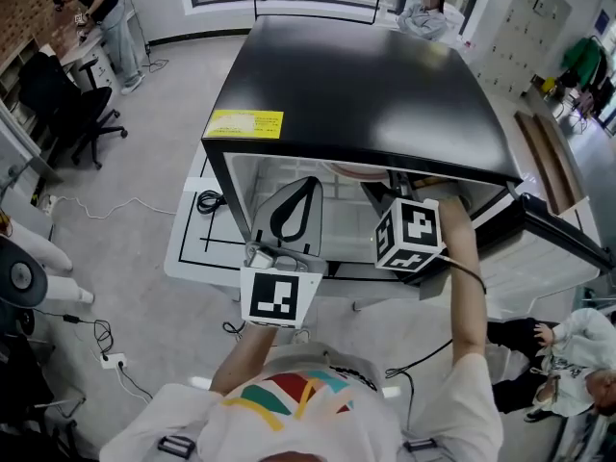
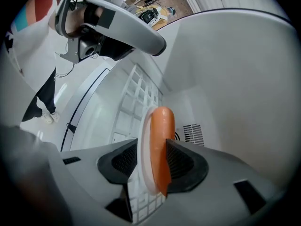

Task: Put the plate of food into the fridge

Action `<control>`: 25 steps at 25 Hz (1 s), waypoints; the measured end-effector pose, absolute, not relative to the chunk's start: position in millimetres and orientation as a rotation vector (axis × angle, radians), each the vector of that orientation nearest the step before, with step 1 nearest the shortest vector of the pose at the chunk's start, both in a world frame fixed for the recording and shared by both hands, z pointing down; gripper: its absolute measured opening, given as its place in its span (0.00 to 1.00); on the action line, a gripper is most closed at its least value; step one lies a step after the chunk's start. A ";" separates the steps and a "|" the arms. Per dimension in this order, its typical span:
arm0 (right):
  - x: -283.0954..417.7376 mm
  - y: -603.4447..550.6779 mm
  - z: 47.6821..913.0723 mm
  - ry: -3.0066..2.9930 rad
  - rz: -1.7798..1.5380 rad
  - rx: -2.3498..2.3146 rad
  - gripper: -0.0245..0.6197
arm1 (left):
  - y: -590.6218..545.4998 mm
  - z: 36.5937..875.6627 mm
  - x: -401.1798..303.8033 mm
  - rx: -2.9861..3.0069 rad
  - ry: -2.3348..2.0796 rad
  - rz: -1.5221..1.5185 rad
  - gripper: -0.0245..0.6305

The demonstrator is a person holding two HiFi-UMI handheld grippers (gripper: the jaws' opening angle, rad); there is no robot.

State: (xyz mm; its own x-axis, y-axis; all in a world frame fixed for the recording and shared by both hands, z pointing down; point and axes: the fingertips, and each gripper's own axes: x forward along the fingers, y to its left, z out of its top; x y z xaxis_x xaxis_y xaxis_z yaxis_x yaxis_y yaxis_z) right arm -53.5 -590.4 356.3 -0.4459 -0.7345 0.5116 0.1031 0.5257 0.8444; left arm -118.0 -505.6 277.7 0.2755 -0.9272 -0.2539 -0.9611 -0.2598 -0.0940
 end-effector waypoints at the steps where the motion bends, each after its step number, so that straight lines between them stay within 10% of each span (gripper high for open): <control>1: -52.2 -589.7 356.6 -1.786 -1.061 0.526 0.26 | -504.1 277.1 -116.8 -2.317 1.746 0.217 0.05; 25: -54.2 -555.0 343.5 -2.092 -0.747 0.413 0.28 | -476.2 257.3 -105.4 -2.329 1.717 0.281 0.05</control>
State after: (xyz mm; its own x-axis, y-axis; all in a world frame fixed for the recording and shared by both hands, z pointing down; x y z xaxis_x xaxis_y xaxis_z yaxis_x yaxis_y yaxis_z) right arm -54.2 -555.0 343.5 -0.5808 -0.5319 0.6163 -0.0216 0.7668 0.6415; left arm -105.4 -476.2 257.3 0.2937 -0.9110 -0.2897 -0.9558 -0.2848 -0.0734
